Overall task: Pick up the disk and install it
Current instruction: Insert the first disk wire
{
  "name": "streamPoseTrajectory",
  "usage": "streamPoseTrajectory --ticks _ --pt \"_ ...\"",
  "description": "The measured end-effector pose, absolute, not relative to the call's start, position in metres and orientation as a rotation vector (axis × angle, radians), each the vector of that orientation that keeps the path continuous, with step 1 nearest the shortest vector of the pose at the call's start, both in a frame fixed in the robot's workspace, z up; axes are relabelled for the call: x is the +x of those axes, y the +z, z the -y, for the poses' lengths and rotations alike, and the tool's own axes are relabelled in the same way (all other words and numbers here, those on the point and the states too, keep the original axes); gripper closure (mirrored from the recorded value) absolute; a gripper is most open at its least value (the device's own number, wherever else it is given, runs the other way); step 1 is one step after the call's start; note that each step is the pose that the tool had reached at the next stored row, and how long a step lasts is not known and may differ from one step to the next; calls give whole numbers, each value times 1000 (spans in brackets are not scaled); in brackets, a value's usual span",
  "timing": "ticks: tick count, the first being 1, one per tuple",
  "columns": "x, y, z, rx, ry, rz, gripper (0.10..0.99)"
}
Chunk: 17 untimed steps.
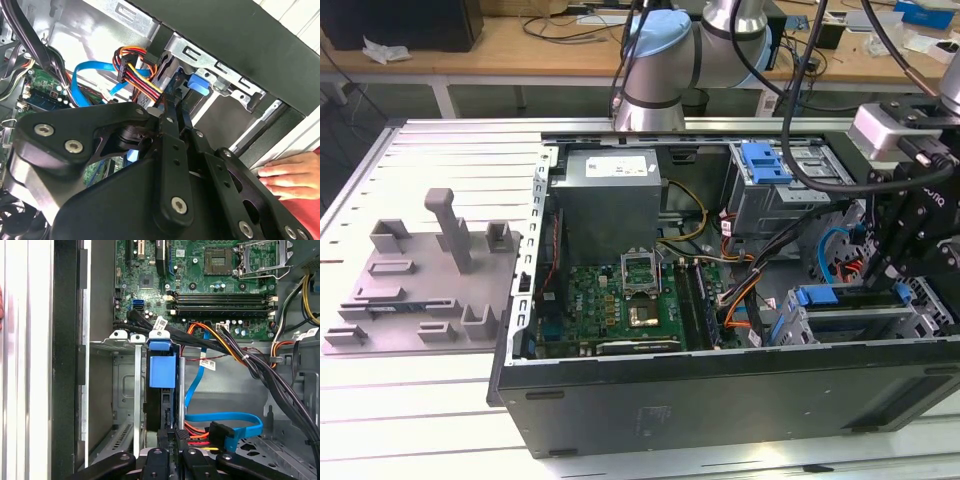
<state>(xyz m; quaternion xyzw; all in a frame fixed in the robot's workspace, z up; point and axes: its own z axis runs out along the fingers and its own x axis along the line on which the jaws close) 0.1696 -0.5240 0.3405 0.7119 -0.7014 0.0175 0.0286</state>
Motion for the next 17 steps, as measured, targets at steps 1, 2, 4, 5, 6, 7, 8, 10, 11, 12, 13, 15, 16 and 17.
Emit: streamPoseTrajectory --ticks 1,2,4,5,6,7,8,10,11,12,13,15,16,17 --pt "170 340 524 2197 54 2164 918" --pt "170 339 524 2197 54 2165 918" --pt "170 339 524 2197 54 2164 918" --pt "170 338 524 2197 54 2164 918" --pt "170 338 524 2197 54 2164 918" --pt "170 337 524 2197 54 2164 918" --pt "170 337 524 2196 54 2164 918" --pt "170 337 524 2197 54 2164 918" --pt "170 337 524 2197 54 2164 918" --pt "170 337 524 2197 54 2164 918" --pt "170 337 524 2197 54 2164 918" --pt "170 339 524 2197 54 2165 847" --pt "170 341 524 2196 54 2164 784" --pt "170 344 524 2196 55 2164 725"
